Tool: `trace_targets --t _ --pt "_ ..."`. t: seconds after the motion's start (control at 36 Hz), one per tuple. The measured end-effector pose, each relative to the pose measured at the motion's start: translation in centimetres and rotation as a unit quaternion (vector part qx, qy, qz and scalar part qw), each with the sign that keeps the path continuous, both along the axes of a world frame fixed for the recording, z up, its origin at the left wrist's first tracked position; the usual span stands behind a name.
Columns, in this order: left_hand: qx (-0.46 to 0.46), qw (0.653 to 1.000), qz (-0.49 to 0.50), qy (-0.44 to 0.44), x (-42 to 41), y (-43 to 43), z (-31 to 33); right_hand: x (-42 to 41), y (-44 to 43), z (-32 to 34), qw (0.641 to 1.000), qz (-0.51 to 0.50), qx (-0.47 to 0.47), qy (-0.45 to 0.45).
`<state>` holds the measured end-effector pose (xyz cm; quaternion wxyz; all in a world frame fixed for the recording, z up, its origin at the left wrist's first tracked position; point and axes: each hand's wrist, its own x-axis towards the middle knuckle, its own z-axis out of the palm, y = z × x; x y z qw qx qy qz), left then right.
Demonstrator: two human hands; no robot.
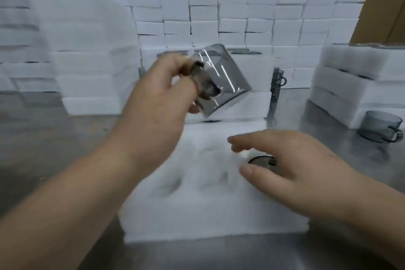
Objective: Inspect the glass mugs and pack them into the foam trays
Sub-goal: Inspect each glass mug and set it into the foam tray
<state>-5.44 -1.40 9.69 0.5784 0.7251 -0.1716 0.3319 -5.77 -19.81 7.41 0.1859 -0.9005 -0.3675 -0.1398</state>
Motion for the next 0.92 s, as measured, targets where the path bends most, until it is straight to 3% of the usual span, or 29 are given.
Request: trace_targets --t 0.08,0.25,0.47,0.75,0.92 --pt "0.04 0.998 -0.038 0.015 -0.8 -0.4 -0.7 0.2 -0.3 -0.4 0.991 -0.003 0.128 -0.028" --pt "0.016 0.998 -0.027 0.049 -1.1 0.9 -1.5 -0.2 0.0 -0.9 0.961 0.011 0.26 -0.095" --pt "0.118 0.99 0.052 0.058 -1.5 0.9 -2.5 -0.4 0.4 -0.9 0.98 0.026 0.167 -0.107" --pt "0.159 0.982 0.016 0.1 -1.8 0.9 -2.6 0.0 0.7 -1.4 0.972 0.006 0.163 -0.167" --pt "0.114 0.987 -0.064 0.098 -1.6 1.4 -2.5 0.7 0.4 -1.5 0.969 0.012 0.246 -0.016"
